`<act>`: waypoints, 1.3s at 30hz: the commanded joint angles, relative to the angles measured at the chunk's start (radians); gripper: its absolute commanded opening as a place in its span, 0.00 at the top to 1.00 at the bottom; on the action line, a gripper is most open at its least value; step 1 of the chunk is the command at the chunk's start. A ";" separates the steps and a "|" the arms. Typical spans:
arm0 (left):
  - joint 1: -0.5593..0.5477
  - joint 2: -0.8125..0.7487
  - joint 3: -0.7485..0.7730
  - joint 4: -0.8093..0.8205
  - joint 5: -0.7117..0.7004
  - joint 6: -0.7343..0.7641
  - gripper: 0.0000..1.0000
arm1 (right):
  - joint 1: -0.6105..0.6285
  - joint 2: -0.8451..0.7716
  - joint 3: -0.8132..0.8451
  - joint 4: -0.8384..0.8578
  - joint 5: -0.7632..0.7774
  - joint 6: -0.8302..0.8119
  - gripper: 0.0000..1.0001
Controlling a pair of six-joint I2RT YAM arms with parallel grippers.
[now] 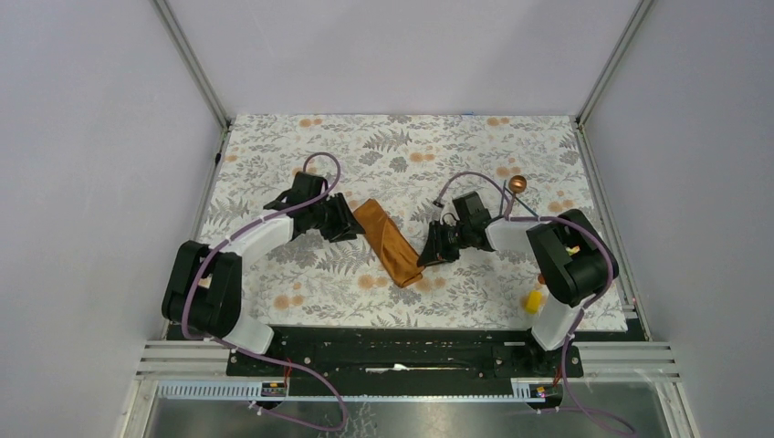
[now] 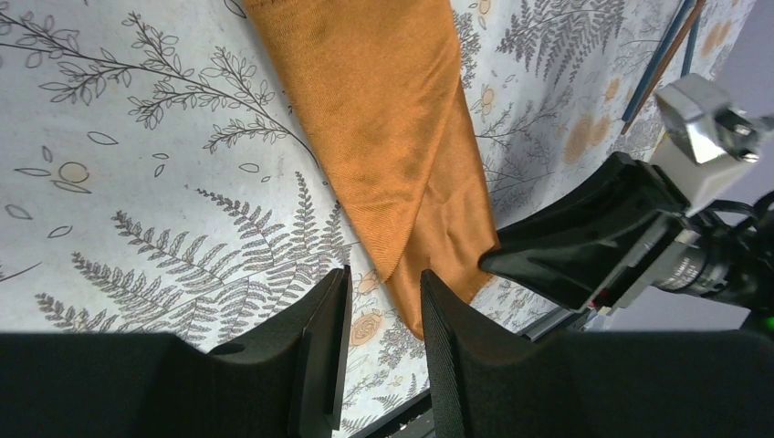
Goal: Fold the napkin into a case and place the utensils inside
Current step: Pick up the smaller rectangle-folded napkin from the center of the board, then move the smaller rectangle folded napkin to the center of the board.
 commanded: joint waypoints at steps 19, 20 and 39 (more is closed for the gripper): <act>0.042 0.025 0.052 0.007 -0.064 -0.035 0.60 | -0.068 0.381 0.651 -0.281 0.112 -0.098 0.84; 0.041 0.053 0.047 0.039 -0.036 -0.056 0.61 | -0.067 0.365 0.615 -0.279 0.117 -0.096 0.84; 0.035 -0.075 -0.282 0.144 -0.121 -0.187 0.68 | 0.076 0.089 0.160 0.070 -0.007 0.162 0.59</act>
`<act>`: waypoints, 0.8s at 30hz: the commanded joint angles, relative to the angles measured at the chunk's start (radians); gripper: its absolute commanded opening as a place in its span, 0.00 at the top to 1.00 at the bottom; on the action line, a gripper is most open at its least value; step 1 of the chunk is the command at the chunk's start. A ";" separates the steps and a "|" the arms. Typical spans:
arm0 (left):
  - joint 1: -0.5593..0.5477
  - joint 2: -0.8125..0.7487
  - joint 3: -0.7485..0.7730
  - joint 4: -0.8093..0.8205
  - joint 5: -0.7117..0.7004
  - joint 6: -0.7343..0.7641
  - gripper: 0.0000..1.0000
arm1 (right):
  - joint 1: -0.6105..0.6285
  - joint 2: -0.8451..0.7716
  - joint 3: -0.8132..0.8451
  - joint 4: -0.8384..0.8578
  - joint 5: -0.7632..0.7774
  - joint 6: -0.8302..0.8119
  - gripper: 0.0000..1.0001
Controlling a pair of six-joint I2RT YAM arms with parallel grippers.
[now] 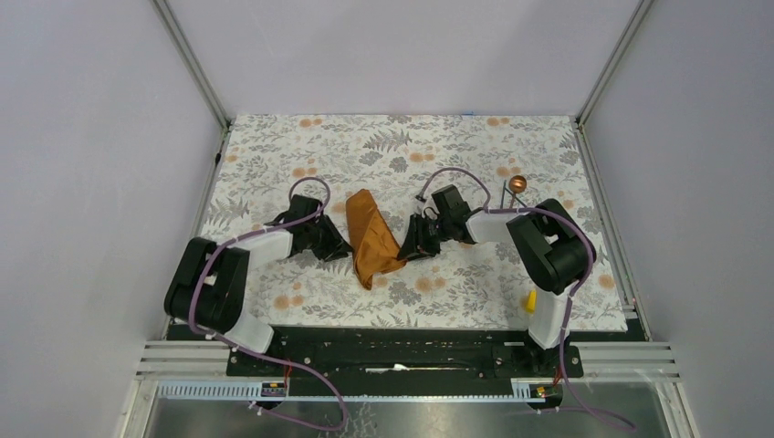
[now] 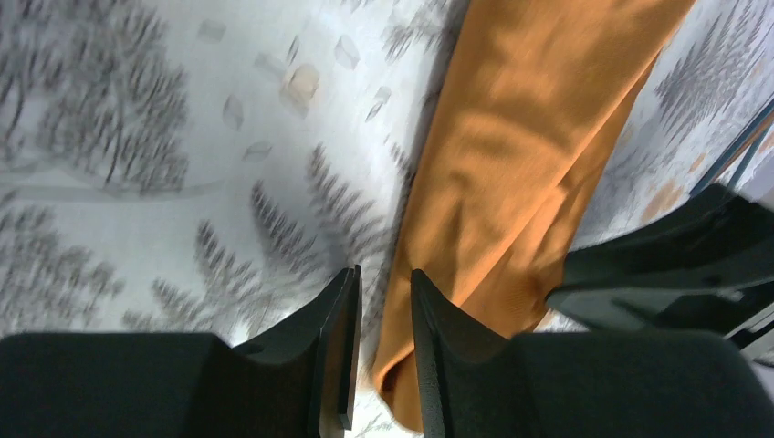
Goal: Fold the napkin into a case and place the utensils inside
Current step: Move the smaller rectangle folded napkin to the center of the board.
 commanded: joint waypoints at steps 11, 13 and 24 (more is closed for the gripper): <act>-0.111 -0.172 -0.202 0.110 0.079 -0.134 0.71 | 0.043 0.015 -0.058 0.239 -0.084 0.148 0.71; -0.125 -0.177 -0.222 0.096 0.035 -0.146 0.76 | 0.057 0.022 -0.086 0.311 -0.089 0.234 0.78; -0.127 -0.284 -0.294 -0.083 -0.123 -0.142 0.84 | 0.203 0.138 -0.147 0.726 -0.051 0.584 0.86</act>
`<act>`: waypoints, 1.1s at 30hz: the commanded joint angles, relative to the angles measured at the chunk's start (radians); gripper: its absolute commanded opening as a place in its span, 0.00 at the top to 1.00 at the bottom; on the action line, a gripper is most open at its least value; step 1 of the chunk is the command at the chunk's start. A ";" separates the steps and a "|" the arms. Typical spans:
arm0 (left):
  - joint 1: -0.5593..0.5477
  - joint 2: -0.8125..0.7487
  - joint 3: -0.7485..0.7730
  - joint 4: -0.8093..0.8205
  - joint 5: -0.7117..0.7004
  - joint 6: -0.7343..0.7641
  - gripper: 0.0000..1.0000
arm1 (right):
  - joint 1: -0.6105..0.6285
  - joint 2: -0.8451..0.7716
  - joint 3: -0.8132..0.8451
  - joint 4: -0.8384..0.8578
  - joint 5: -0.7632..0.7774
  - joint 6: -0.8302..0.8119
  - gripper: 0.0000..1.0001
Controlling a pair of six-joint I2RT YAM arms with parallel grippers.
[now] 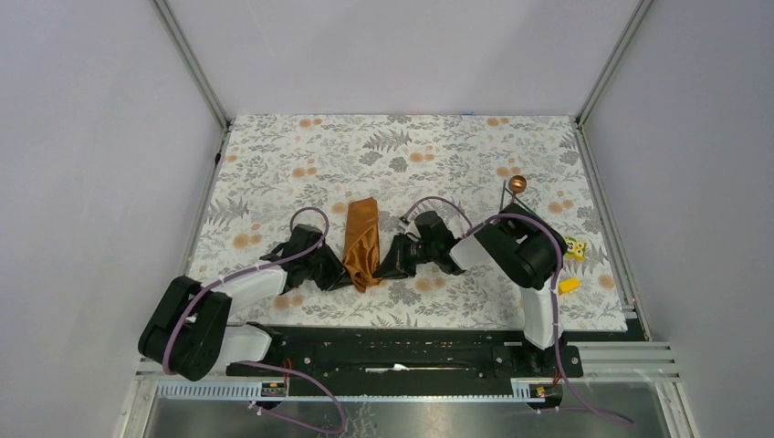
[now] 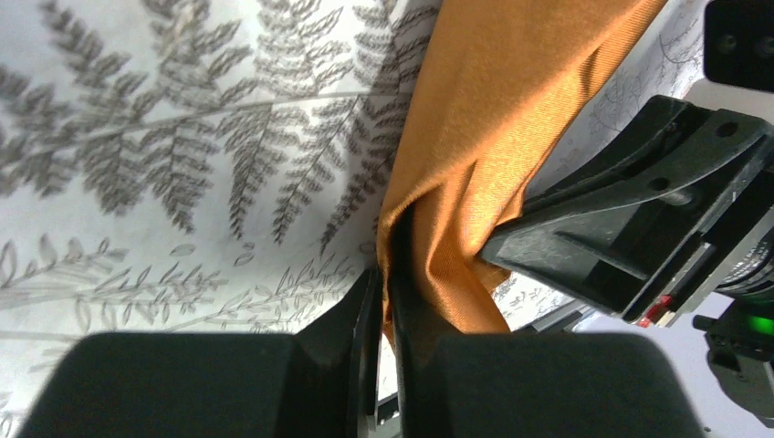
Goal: Fold the napkin into a case and place the utensils inside
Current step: Move the smaller rectangle folded napkin to the center of the board.
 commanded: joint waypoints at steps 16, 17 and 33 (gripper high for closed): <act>0.050 -0.272 0.184 -0.708 -0.192 0.078 0.67 | 0.077 -0.046 0.067 -0.141 0.033 -0.100 0.61; 0.068 -0.279 0.200 -0.718 -0.189 0.089 0.67 | 0.078 -0.034 0.070 -0.129 0.029 -0.092 0.63; 0.138 -0.231 0.132 -0.433 -0.104 0.196 0.61 | 0.159 0.104 0.227 -0.074 0.025 -0.015 0.80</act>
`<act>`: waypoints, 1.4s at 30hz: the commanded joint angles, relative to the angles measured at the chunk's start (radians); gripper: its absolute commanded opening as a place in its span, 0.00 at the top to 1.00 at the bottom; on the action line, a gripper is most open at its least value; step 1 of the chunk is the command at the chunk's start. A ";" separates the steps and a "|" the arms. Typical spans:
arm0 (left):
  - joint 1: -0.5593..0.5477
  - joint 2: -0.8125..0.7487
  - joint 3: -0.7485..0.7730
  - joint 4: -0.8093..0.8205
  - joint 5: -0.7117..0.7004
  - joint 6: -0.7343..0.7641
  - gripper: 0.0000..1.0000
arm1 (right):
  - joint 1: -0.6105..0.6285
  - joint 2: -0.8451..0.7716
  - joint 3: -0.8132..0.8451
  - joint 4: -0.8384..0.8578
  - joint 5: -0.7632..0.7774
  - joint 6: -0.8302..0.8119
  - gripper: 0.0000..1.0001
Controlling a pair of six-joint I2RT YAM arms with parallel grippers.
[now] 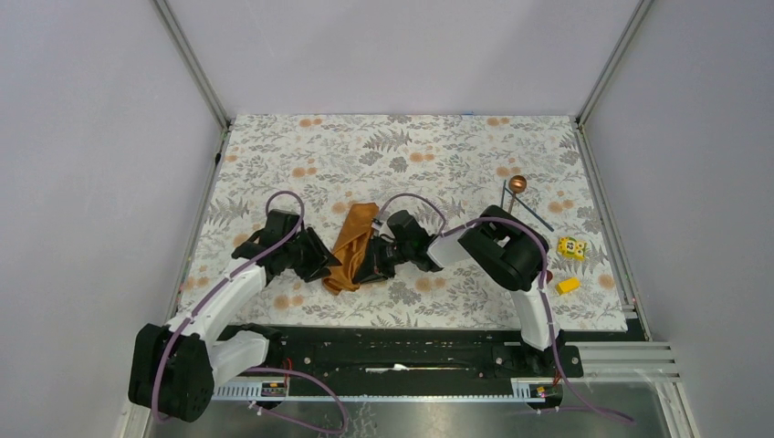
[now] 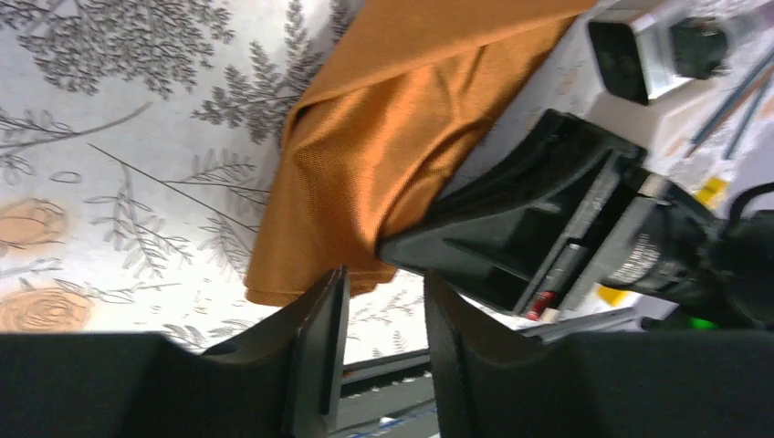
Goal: Fold the napkin into a case and place the utensils inside
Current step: Move the smaller rectangle folded napkin to the center of the board, then move the smaller rectangle-folded napkin to the center of the board.
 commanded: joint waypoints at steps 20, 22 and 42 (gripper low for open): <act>-0.014 -0.011 -0.017 -0.069 -0.170 -0.043 0.52 | -0.044 -0.093 -0.090 0.031 -0.024 -0.059 0.53; -0.008 -0.024 0.045 -0.103 -0.185 -0.030 0.46 | -0.031 -0.071 -0.106 0.110 -0.023 0.007 0.54; 0.116 -0.198 0.058 -0.139 -0.319 -0.031 0.23 | 0.146 0.215 0.364 0.034 0.203 0.119 0.64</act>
